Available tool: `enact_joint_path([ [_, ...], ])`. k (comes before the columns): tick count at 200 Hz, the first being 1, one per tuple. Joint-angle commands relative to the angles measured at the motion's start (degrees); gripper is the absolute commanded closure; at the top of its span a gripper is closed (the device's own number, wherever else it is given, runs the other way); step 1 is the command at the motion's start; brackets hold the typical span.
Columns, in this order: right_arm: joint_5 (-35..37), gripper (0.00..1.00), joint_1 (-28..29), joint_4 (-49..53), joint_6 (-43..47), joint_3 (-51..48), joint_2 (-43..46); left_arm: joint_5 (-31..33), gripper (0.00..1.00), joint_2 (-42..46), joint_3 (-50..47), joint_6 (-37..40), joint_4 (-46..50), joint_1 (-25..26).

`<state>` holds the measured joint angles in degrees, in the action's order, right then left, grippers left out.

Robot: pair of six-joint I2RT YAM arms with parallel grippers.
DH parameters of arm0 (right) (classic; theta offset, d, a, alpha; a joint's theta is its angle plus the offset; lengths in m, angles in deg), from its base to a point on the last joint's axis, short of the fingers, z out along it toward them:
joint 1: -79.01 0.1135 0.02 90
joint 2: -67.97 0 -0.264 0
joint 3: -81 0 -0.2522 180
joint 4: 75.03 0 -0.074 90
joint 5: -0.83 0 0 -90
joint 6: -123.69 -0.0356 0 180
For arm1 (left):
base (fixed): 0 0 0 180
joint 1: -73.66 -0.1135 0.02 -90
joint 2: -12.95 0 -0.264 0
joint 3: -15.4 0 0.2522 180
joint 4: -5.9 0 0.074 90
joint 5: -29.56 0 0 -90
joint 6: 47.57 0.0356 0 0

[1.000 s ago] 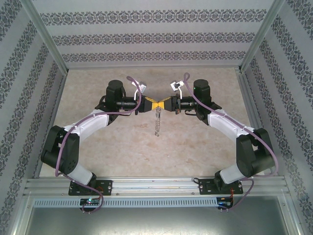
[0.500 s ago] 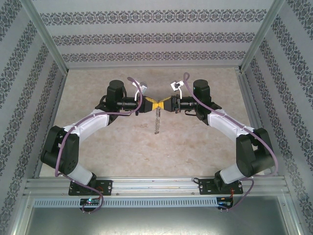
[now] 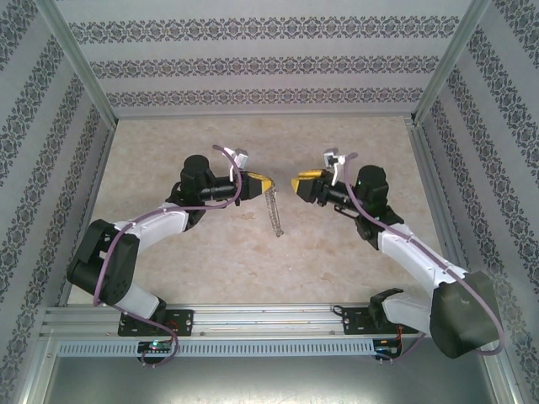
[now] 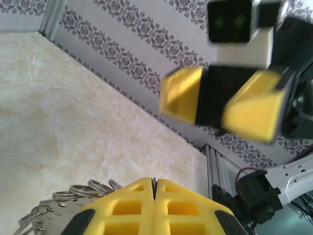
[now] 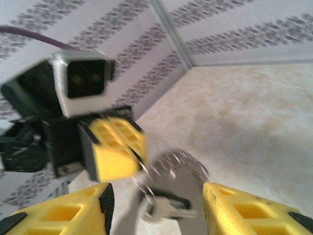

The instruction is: Put the keys on the keyring

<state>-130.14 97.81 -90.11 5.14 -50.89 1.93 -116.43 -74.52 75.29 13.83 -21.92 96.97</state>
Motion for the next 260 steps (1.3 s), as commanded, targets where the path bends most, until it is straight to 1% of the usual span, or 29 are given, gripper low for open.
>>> enact_joint_path([
  [1,7.6,0.48,1.7,-6.5,0.2,-4.9,1.1,1.4,1.00,1.6,-0.9,-4.6,-11.2,0.9],
  [34,10.0,0.47,5.9,-7.4,3.2,-6.5,-0.5,2.1,1.00,1.5,-1.4,-5.7,-12.9,1.1],
  [64,11.8,0.46,9.5,-7.0,5.8,-4.7,-2.8,2.0,1.00,1.2,-0.9,-6.1,-13.1,1.5],
  [136,12.4,0.45,12.7,-7.0,7.3,0.4,-7.7,1.8,1.00,0.9,0.4,-5.9,-11.6,2.0],
  [147,12.4,0.47,13.0,-7.0,7.4,1.2,-8.6,1.9,1.00,0.9,0.4,-5.9,-11.6,2.0],
  [163,12.1,0.52,13.3,-6.6,7.6,1.9,-9.5,2.0,1.00,0.9,0.4,-5.9,-11.5,2.0],
  [184,11.7,0.69,14.0,-6.0,8.1,2.0,-9.8,2.4,1.00,1.3,0.4,-5.4,-10.8,2.1],
  [236,12.5,0.96,15.3,-5.0,8.6,1.1,-8.8,3.4,1.00,2.0,0.4,-4.4,-9.9,2.1],
  [246,12.4,1.00,15.6,-4.7,8.6,1.1,-8.5,3.6,1.00,2.1,0.4,-4.2,-9.9,2.0],
  [260,12.6,1.00,15.9,-4.3,8.7,1.1,-8.1,3.8,1.00,2.2,0.2,-4.1,-9.9,2.1],
])
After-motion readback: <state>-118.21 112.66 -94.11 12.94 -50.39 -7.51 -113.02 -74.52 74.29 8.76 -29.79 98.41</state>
